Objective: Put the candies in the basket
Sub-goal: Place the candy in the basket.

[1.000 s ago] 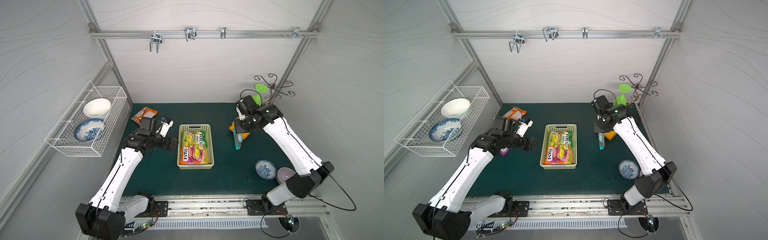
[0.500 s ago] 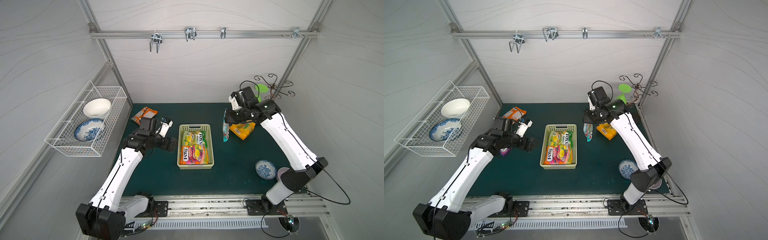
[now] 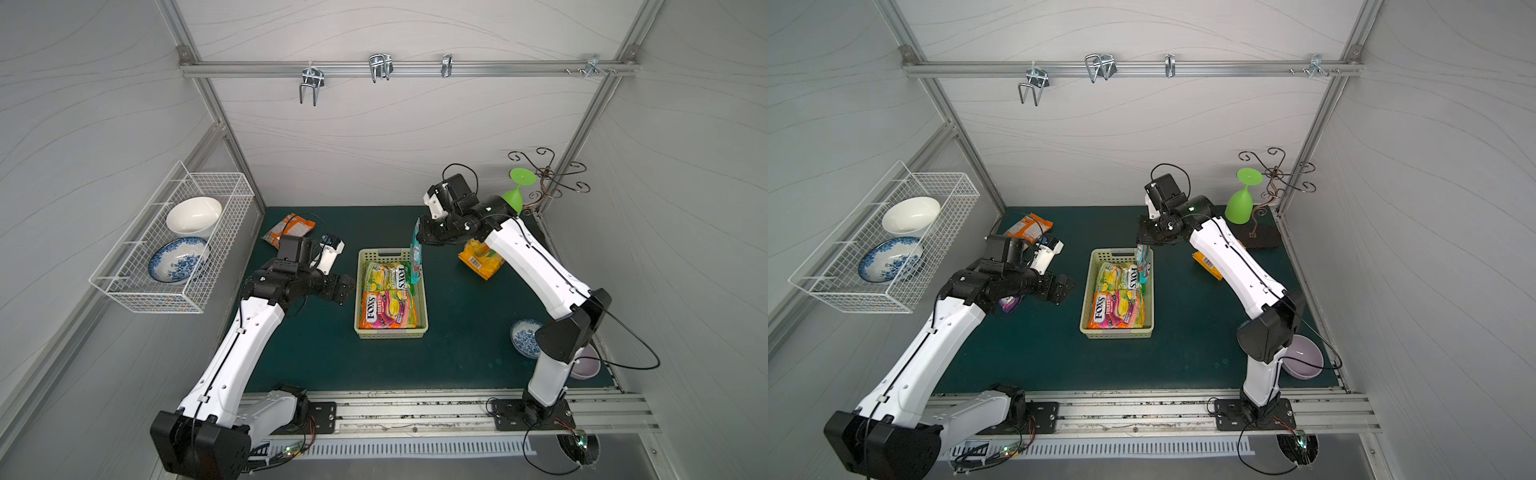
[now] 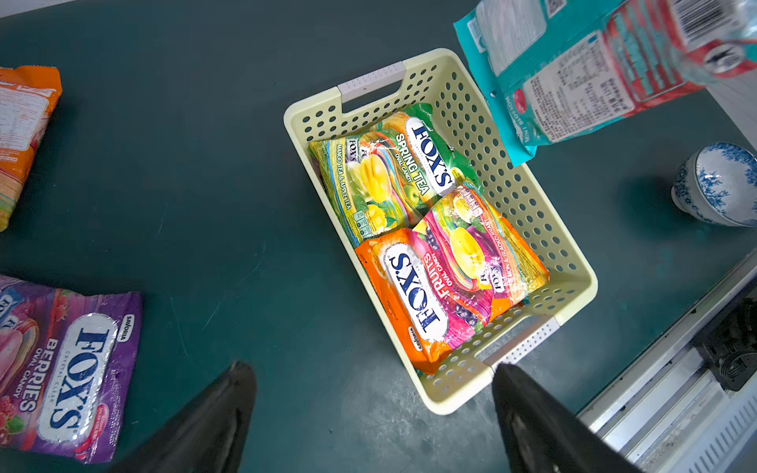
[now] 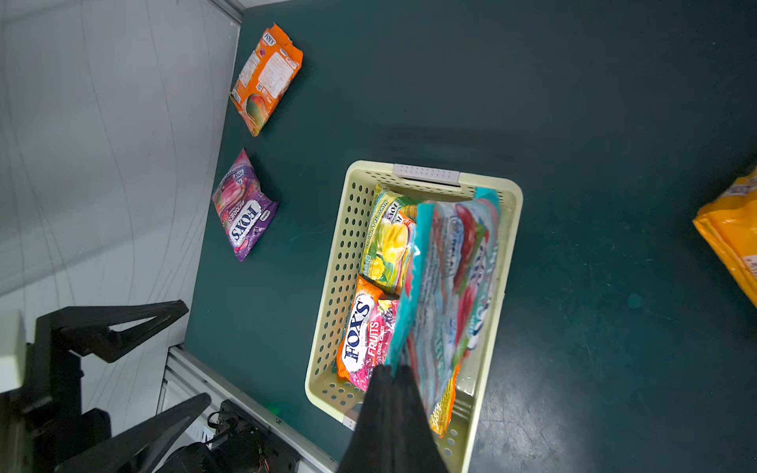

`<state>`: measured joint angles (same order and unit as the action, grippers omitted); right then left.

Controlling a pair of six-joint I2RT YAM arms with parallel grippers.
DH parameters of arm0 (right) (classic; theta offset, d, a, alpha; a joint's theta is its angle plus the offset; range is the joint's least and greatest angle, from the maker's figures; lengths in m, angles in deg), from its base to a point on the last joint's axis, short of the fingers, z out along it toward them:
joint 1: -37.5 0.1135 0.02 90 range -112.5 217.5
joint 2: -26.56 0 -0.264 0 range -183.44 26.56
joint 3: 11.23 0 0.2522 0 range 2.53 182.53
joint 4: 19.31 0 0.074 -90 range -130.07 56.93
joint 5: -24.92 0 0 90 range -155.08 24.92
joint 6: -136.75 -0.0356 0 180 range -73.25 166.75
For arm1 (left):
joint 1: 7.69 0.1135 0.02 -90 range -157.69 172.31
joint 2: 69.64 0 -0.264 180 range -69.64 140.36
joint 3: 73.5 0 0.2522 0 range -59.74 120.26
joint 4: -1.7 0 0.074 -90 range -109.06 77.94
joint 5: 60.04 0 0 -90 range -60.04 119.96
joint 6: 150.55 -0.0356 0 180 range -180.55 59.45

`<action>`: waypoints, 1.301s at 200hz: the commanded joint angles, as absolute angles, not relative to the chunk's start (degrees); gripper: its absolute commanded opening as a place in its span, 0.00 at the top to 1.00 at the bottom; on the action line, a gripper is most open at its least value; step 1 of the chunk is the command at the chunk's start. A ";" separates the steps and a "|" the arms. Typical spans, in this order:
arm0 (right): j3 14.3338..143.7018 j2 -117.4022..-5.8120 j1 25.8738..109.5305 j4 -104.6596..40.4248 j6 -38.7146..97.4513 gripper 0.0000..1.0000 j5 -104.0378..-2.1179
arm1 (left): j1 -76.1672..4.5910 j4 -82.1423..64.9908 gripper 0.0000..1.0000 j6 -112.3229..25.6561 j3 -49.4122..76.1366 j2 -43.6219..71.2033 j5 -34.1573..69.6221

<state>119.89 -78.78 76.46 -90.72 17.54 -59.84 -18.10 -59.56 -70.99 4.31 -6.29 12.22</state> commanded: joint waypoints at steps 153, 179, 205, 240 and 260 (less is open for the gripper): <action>124.25 -92.48 79.47 -86.23 20.43 1.00 -59.64 | -17.29 -58.11 0.05 -71.19 5.21 -6.55 12.53; 126.53 -95.60 80.98 -85.30 19.35 1.00 -59.22 | -17.36 -57.84 0.05 -71.12 4.77 -6.77 11.21; 127.12 -98.47 81.63 -82.07 16.54 1.00 -56.06 | -17.40 -58.26 0.05 -71.28 5.24 -6.58 12.49; 128.65 -102.84 82.39 -79.68 12.36 1.00 -53.22 | -17.53 -58.84 0.05 -71.10 5.78 -6.62 11.19; 130.05 -104.68 83.43 -79.18 11.27 1.00 -52.59 | -17.51 -58.05 0.06 -71.34 5.04 -6.40 12.56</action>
<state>127.36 -102.58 82.34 -81.51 14.37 -54.66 -17.80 -59.59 -70.99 4.31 -6.29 12.33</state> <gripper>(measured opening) 0.038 0.946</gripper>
